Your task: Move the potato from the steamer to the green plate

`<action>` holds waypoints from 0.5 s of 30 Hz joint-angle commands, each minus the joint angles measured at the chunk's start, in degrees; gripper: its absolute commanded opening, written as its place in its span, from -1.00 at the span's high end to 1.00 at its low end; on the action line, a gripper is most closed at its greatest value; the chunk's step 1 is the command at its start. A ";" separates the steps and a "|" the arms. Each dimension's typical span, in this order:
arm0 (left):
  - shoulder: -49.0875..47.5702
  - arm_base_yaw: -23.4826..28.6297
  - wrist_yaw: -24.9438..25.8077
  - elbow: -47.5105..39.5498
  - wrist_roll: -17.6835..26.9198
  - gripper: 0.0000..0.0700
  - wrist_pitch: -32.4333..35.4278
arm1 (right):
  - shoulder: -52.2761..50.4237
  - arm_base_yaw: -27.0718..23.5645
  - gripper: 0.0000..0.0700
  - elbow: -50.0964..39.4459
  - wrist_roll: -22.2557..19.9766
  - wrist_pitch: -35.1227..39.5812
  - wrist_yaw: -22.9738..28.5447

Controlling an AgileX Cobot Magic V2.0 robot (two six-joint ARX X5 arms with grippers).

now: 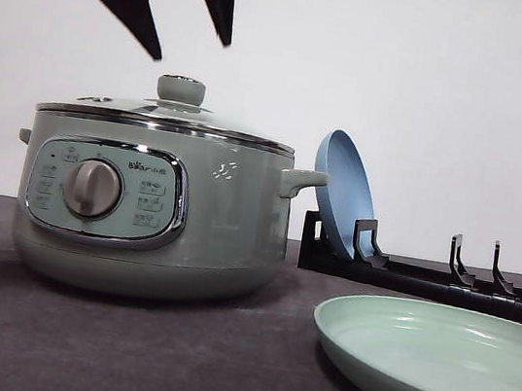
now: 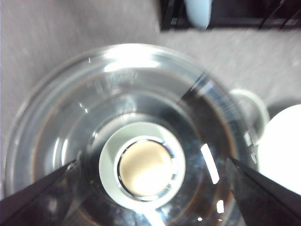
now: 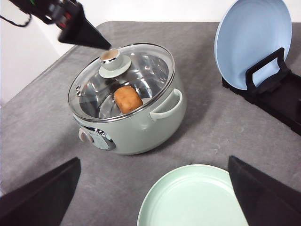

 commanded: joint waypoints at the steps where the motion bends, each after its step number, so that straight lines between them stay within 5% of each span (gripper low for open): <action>1: 1.98 -0.44 -0.25 1.75 0.67 -0.80 -0.27 | 0.24 0.04 -0.81 0.29 -0.69 0.52 0.00; 15: 4.11 -0.59 -0.27 1.75 0.69 -0.65 -1.24 | 0.24 0.04 -0.81 0.31 -0.73 0.52 0.02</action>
